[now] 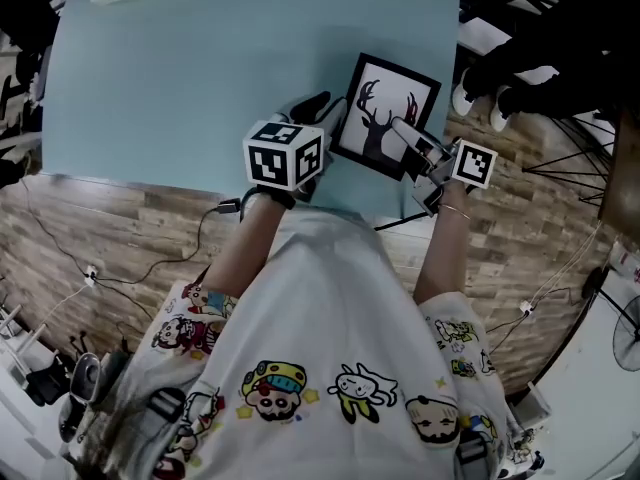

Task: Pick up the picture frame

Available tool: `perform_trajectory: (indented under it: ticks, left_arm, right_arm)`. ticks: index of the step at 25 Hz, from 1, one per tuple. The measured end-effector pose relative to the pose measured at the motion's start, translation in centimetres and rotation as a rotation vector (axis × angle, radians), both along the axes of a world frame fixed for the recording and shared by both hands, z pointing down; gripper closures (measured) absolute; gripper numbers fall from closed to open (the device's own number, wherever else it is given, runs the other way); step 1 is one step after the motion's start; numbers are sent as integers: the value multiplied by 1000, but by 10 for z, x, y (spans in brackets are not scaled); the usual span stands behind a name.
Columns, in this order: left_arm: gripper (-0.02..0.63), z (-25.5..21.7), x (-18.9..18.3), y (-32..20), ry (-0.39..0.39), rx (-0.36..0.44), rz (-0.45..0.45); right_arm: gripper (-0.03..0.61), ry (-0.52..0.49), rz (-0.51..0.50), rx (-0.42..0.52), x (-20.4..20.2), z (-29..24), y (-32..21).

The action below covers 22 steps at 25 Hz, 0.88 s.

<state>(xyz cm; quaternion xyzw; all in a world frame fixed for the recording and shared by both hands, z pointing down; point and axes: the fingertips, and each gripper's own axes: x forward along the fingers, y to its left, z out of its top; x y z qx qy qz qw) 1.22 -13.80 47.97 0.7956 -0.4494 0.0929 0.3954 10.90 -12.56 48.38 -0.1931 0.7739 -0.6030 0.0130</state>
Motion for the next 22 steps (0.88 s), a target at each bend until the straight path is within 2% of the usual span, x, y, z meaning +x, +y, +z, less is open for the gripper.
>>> perform_trajectory:
  ticks: [10,16,22]
  left_arm:
    - [500,-59,2,7,-19,148,23]
    - [500,-85,-5,13,-34,225,34]
    - [502,-108,-15,18,-72,298,39]
  right_arm:
    - [557,91,57,147,5,-44,8]
    - [557,217,76,322,6,-80,7]
    - [557,342,160,495,8,-117,8]
